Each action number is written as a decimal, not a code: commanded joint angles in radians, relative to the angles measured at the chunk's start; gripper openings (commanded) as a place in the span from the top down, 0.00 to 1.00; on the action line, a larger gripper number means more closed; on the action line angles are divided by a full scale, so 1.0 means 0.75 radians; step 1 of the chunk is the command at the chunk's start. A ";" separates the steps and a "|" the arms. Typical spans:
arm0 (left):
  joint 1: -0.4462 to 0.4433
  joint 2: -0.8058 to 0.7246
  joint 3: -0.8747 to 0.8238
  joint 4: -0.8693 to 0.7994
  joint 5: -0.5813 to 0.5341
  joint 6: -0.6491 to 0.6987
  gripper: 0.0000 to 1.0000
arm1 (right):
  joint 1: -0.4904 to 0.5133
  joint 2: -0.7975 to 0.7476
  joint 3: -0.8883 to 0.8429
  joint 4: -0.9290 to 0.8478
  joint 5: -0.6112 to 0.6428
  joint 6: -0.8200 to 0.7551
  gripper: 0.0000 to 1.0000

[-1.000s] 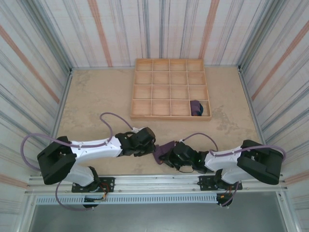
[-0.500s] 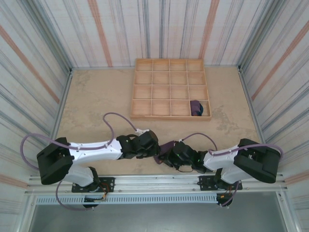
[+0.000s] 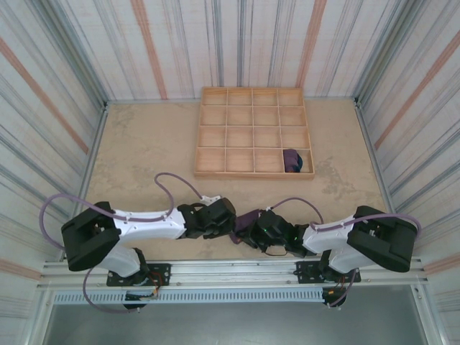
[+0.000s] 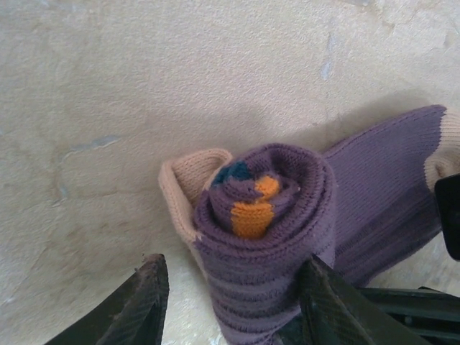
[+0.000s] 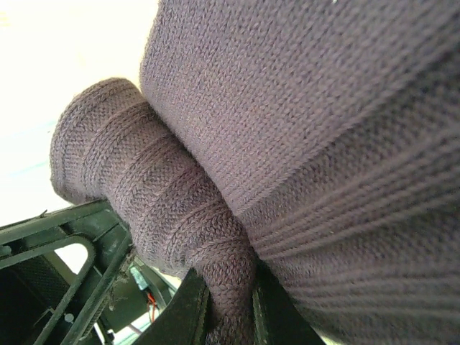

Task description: Roll the socks

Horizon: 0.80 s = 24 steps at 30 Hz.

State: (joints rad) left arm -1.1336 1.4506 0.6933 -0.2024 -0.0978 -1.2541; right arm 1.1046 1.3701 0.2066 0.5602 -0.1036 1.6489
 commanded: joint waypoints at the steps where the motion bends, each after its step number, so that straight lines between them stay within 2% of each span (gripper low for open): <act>1: 0.007 0.070 0.018 -0.007 0.010 -0.030 0.52 | -0.009 0.187 -0.140 -0.714 0.047 0.031 1.00; 4: 0.018 0.113 0.012 0.005 0.048 -0.063 0.53 | -0.010 0.185 -0.145 -0.712 0.048 0.031 1.00; 10: 0.024 0.192 0.043 -0.042 0.089 -0.102 0.66 | -0.014 0.181 -0.142 -0.706 0.051 0.015 1.00; 12: 0.027 0.203 0.059 -0.083 0.091 -0.111 0.74 | -0.016 0.178 -0.133 -0.708 0.053 -0.004 1.00; 16: 0.067 0.198 0.066 -0.148 0.092 -0.108 0.95 | -0.039 0.155 -0.078 -0.753 0.068 -0.098 1.00; 17: 0.087 0.193 0.062 -0.154 0.102 -0.095 1.00 | -0.045 0.141 -0.053 -0.776 0.083 -0.140 0.98; 20: 0.146 0.163 0.055 -0.181 0.120 -0.052 1.00 | -0.060 0.070 0.015 -0.839 0.136 -0.263 0.82; 24: 0.237 0.108 0.068 -0.262 0.109 0.015 1.00 | -0.093 -0.062 0.127 -0.928 0.234 -0.475 0.53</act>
State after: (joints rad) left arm -1.0061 1.5326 0.7658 -0.2199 0.0231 -1.2945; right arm 1.0622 1.3155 0.3344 0.3042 -0.0601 1.4490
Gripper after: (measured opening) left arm 0.146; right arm 0.437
